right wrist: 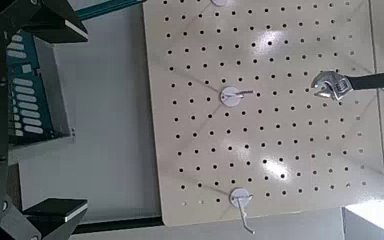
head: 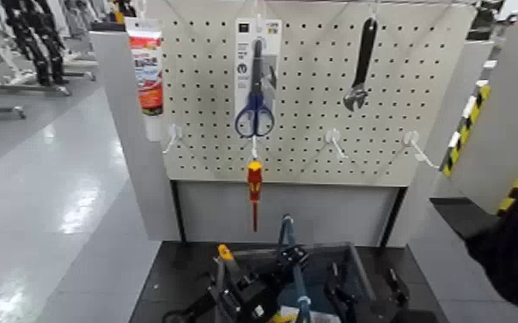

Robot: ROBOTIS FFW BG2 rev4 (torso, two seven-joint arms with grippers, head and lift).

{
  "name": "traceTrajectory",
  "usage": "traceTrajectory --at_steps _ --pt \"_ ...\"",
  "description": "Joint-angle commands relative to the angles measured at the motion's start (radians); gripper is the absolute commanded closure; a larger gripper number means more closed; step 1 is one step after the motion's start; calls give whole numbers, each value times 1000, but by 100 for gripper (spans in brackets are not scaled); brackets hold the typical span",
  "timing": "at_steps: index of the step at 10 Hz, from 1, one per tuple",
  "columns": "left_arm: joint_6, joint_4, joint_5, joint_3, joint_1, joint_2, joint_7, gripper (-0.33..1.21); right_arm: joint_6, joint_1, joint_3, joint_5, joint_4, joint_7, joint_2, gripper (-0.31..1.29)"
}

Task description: Grasp the handle of the crate.

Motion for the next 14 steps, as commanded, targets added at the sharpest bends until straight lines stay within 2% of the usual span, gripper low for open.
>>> traceTrajectory --at_steps 1,4,11,14 --pt "12 -74 39 -13 28 22 41 116 1 1 0 0 0 0 2 13" --pt "34 -146 57 -16 56 55 84 116 -2 1 0 0 0 0 2 13" --pt "40 -175 57 4 78 54 97 116 7 1 -3 20 -6 2 2 13" --pt "40 -175 57 1 74 58 97 117 9 1 -9 43 -8 8 5 13"
